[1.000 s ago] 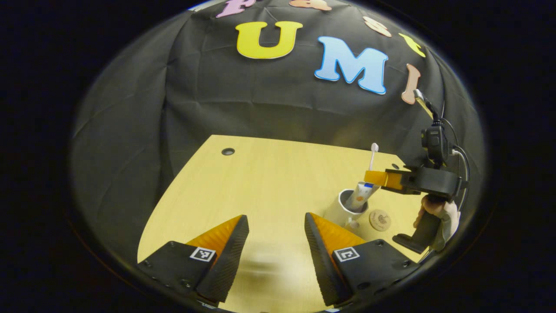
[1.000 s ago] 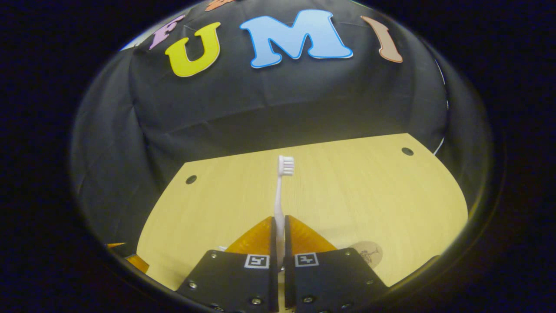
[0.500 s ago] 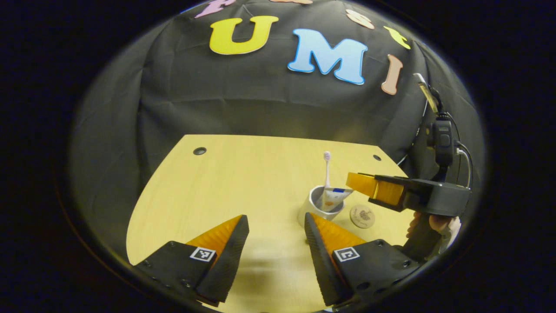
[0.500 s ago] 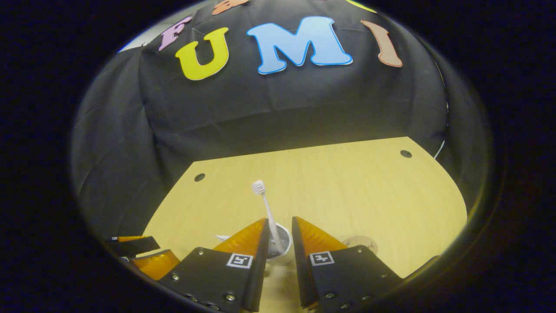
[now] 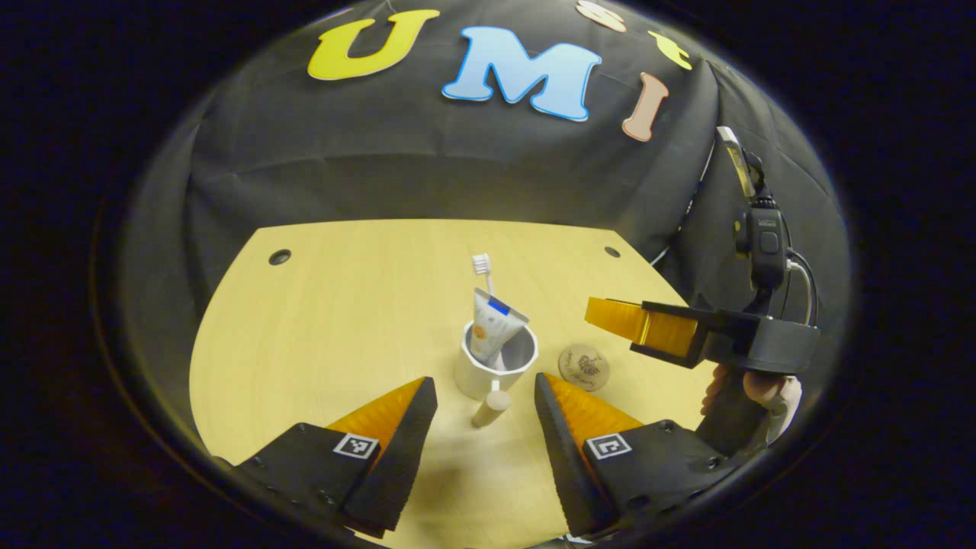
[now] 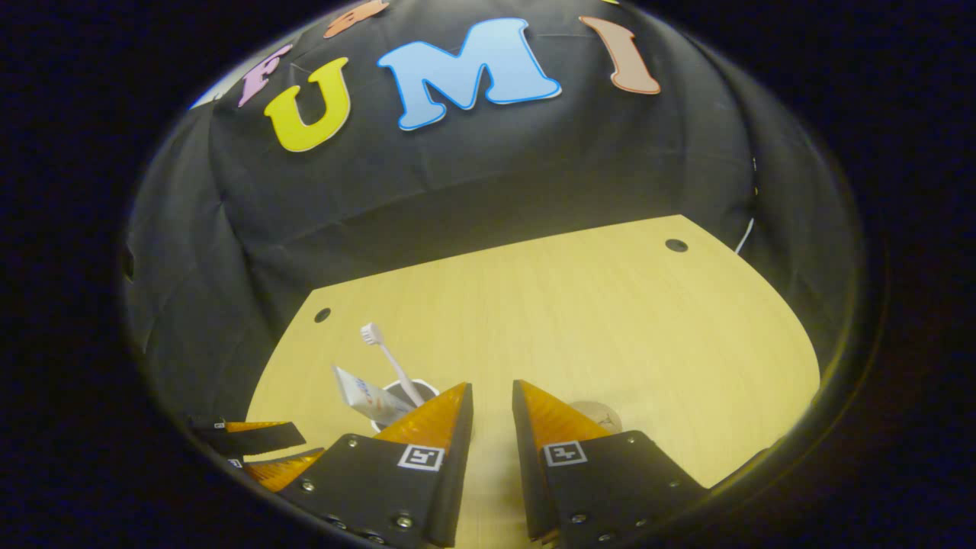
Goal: Put the toothbrush and toothpaste on the desktop into the cup, then pick up the cup and place it on the coaster on the desktop.
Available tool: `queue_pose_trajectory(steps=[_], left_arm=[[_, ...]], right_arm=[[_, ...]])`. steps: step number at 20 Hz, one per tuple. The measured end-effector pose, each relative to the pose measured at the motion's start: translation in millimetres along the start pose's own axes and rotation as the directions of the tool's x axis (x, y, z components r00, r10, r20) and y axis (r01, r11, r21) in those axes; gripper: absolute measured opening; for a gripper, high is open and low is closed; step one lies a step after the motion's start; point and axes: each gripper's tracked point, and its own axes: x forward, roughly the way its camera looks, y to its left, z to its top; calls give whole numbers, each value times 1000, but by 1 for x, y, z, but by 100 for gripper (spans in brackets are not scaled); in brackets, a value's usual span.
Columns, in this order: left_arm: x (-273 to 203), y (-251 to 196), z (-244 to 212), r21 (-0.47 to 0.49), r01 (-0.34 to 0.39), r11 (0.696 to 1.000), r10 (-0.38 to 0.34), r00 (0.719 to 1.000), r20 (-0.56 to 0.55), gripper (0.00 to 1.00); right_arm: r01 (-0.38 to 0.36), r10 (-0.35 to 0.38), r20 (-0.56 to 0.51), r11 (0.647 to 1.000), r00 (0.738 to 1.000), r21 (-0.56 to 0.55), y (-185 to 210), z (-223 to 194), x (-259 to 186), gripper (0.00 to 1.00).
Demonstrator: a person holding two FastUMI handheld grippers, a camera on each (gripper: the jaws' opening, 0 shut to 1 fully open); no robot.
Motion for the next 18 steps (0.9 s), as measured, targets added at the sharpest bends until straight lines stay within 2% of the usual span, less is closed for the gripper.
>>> queue_pose_trajectory(steps=[2,3,6,7,8,12,13,15,18], left_arm=[[15,3,-9,29,0,1000,2,998,-68,78],[23,4,-15,42,-7,999,12,994,-106,84],[42,3,-26,55,-11,998,23,976,-217,84],[49,3,-29,59,-14,998,28,968,-250,84],[55,4,-32,66,-18,998,36,959,-279,78],[80,7,-40,98,-36,995,70,925,-374,78],[83,8,-43,100,-40,994,77,914,-399,82],[92,11,-49,119,-50,992,97,897,-430,77],[105,12,-59,139,-62,988,121,872,-475,80]], right_arm=[[24,-24,-5,999,1000,22,-16,-1,-2,33],[35,-35,-8,999,999,31,-25,0,-4,33],[70,-69,-17,995,997,66,-51,-2,-5,33],[80,-78,-23,994,997,80,-59,-3,-7,33],[91,-89,-29,992,996,92,-68,-5,-7,33],[145,-140,-47,979,989,145,-105,-7,-10,33],[158,-151,-55,975,987,159,-113,-8,-10,33],[179,-168,-73,967,983,181,-128,-14,-10,33],[204,-186,-103,959,977,196,-145,-23,-10,33]])
